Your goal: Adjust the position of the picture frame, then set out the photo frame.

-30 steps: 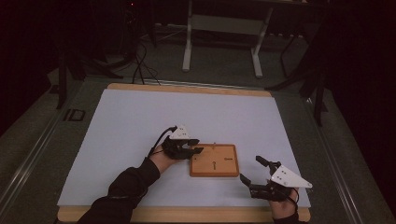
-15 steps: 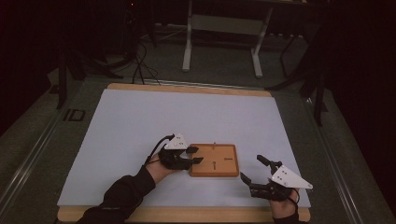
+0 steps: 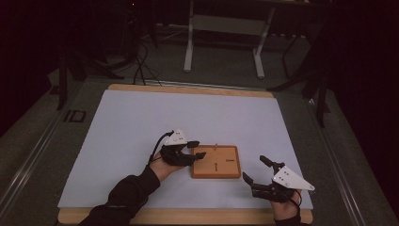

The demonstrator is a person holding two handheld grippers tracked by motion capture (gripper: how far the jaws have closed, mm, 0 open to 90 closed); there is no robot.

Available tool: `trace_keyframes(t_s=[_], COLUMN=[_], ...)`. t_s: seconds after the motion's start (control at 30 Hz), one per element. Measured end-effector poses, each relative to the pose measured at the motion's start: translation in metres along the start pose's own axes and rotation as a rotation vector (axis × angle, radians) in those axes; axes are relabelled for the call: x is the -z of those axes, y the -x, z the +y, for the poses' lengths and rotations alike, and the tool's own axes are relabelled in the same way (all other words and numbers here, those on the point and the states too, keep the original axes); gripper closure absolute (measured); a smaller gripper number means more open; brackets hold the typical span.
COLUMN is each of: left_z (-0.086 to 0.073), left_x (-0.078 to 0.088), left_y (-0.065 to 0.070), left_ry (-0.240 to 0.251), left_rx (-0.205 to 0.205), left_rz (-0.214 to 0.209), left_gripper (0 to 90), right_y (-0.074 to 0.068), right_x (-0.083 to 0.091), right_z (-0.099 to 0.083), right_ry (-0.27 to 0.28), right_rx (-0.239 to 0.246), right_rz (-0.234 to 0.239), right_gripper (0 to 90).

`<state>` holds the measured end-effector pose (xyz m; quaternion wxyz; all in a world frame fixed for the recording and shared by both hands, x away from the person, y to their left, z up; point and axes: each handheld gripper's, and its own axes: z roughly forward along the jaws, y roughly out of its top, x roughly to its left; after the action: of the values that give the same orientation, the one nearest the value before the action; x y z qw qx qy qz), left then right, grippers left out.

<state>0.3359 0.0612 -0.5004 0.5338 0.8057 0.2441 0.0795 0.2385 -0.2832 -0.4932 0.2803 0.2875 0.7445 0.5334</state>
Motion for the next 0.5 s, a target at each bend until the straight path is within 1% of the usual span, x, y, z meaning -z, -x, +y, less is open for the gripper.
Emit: trace_keyframes(t_s=[0.07,0.1,0.13,0.2,0.23,0.27,0.3,0.33,0.37,0.4,0.43,0.5], left_z=[0.0,0.001,0.002,0.004,0.005,0.006,0.007,0.008,0.009,0.01,0.011,0.012], left_x=[-0.003,-0.009,-0.012,-0.018,-0.02,-0.023,-0.025,-0.026,-0.028,-0.03,-0.032,-0.037], left_y=[-0.001,-0.003,-0.004,-0.006,-0.006,-0.008,-0.01,-0.01,-0.011,-0.012,-0.012,-0.013], left_ry=[-0.001,0.001,-0.001,-0.002,-0.007,-0.01,-0.01,-0.008,-0.003,-0.003,-0.007,-0.005], left_rx=[0.003,-0.008,-0.013,-0.026,-0.029,-0.037,-0.041,-0.039,-0.039,-0.041,-0.048,-0.043], left_rz=[-0.008,-0.018,-0.018,-0.023,-0.015,-0.016,-0.022,-0.015,-0.025,-0.029,-0.022,-0.027], left_gripper=[46.3,46.3,45.3,45.4,45.4,45.4,45.4,45.4,45.4,45.4,45.5,46.7], right_y=[0.0,-0.001,-0.001,-0.002,-0.002,-0.001,-0.001,0.0,0.001,0.002,0.002,0.003], right_x=[0.0,0.0,0.0,0.0,0.0,0.0,0.0,0.0,0.001,0.001,0.001,0.001], right_z=[0.0,0.0,0.001,0.001,0.001,0.001,0.001,0.0,0.0,-0.001,-0.001,0.0], right_ry=[0.001,0.0,-0.004,-0.004,0.001,0.004,0.011,0.013,0.011,0.014,0.021,0.016], right_rx=[0.001,0.0,-0.005,-0.001,0.002,0.0,0.001,0.005,0.01,0.008,0.002,0.008], right_rz=[-0.001,-0.003,0.005,0.005,-0.002,-0.004,-0.002,-0.006,-0.015,-0.011,-0.012,-0.026], right_gripper=[15.0,17.0,17.3,16.7,15.4,15.4,15.2,15.1,15.1,14.4,14.0,13.9])
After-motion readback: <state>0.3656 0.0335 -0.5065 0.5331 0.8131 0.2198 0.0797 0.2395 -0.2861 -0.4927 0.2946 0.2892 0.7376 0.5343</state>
